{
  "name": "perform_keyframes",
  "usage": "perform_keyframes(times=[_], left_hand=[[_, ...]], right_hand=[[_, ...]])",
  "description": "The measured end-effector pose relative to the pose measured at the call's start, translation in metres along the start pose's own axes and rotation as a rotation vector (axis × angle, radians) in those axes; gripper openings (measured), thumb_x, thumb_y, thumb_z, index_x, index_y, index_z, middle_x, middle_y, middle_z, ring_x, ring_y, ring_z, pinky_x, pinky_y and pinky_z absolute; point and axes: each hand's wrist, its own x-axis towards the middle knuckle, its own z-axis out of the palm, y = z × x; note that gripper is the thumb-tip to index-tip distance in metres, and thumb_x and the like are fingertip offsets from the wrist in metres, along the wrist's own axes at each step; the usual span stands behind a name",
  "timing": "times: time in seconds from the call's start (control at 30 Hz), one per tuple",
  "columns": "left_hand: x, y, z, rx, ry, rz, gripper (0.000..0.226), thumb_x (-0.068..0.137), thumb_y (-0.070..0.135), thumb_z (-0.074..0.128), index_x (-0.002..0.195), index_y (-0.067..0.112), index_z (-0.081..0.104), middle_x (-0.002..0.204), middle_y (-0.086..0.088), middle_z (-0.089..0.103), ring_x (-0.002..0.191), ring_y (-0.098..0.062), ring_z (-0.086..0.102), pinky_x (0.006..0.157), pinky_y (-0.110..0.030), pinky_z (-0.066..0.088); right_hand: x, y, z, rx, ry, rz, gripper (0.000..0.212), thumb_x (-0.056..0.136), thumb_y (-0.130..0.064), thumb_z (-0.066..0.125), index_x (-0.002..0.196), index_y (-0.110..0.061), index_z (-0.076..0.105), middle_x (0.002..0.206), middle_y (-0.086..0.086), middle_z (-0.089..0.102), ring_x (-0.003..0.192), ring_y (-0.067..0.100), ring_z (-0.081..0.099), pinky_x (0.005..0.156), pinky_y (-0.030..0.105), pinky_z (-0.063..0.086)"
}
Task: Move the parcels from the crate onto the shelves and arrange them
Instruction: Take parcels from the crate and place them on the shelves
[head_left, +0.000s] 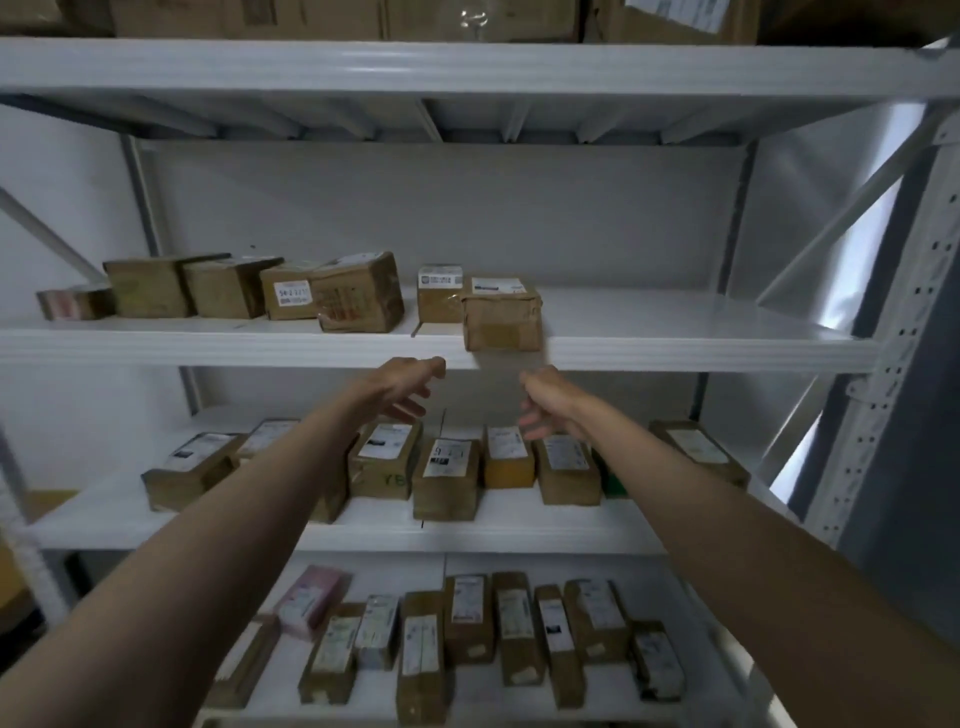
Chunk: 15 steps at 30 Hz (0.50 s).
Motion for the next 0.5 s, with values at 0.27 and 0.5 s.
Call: perform_keyframes(times=[0.27,0.5], left_hand=[[-0.051,-0.105,-0.016,0.249,-0.051,-0.231,0.023,0.097,0.031,0.052,0.111,0.014,0.061,0.112,-0.011,0.063,0.092,-0.023,0.063,0.082,-0.037,0.054],[-0.145,-0.228,-0.062,0.339,-0.063,-0.550,0.040,0.096,0.032,0.054,0.133,0.016,0.051,0.126,-0.008,0.059,0.096,-0.027,0.064,0.086,-0.039,0.053]], right_hand=[[-0.006,0.027,0.102,-0.512,-0.376,0.056,0.024,0.103,-0.023,0.045,0.113,-0.005,0.056,0.097,0.016,0.062,0.078,0.026,0.062,0.075,0.045,0.060],[-0.032,0.023,0.252,-0.804,-0.790,-0.130,0.028,0.101,-0.027,0.048,0.124,-0.012,0.054,0.115,0.013,0.061,0.087,0.023,0.061,0.077,0.040,0.059]])
